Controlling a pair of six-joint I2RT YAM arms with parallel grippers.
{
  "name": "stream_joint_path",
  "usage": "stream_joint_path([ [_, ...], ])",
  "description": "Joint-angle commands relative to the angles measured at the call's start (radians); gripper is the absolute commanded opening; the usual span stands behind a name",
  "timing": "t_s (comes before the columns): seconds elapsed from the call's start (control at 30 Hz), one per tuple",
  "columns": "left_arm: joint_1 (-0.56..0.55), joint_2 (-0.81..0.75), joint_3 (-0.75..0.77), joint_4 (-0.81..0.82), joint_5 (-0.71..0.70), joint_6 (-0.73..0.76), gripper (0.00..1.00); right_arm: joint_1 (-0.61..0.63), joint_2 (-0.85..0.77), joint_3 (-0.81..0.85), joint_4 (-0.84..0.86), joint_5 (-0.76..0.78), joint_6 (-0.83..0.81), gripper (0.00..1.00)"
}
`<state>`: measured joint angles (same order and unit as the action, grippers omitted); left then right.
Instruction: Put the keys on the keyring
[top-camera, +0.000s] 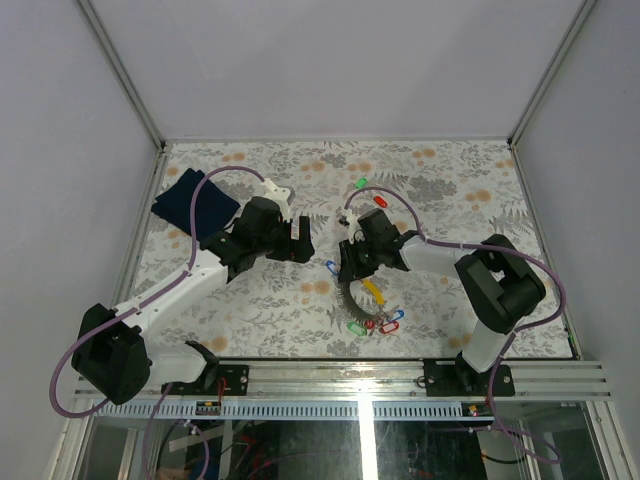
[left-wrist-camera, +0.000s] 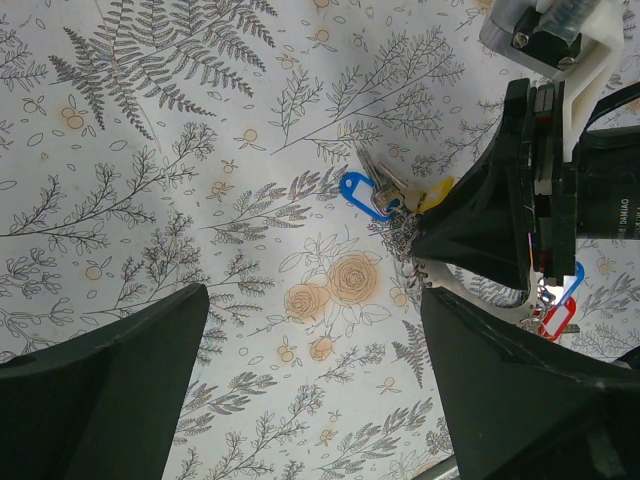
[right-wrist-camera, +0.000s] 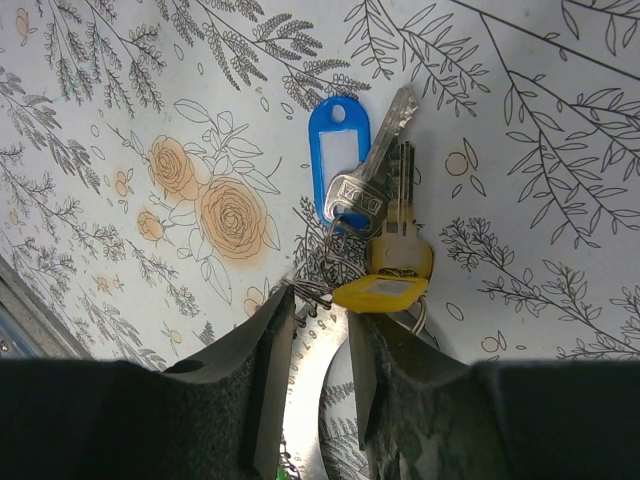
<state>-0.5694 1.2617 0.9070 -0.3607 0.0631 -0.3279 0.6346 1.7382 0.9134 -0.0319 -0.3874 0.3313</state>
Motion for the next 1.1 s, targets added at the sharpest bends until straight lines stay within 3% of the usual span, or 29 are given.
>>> stream_joint_path([
  [0.0, 0.005, -0.018, 0.039, 0.01, -0.01, 0.018, 0.89, -0.003, 0.025, 0.036, 0.013, -0.012, -0.017, 0.34],
  [0.47, 0.006, -0.025, 0.039, 0.006, -0.016, 0.018, 0.89, -0.003, 0.035, 0.021, 0.022, -0.027, -0.024, 0.23],
  [0.83, 0.011, -0.052, 0.037, 0.013, -0.009, 0.014, 0.88, -0.003, -0.042, -0.008, 0.036, -0.036, -0.07, 0.01],
  [1.07, 0.012, -0.072, 0.023, 0.036, 0.032, 0.018, 0.88, -0.003, -0.135, -0.046, 0.023, 0.013, -0.118, 0.0],
])
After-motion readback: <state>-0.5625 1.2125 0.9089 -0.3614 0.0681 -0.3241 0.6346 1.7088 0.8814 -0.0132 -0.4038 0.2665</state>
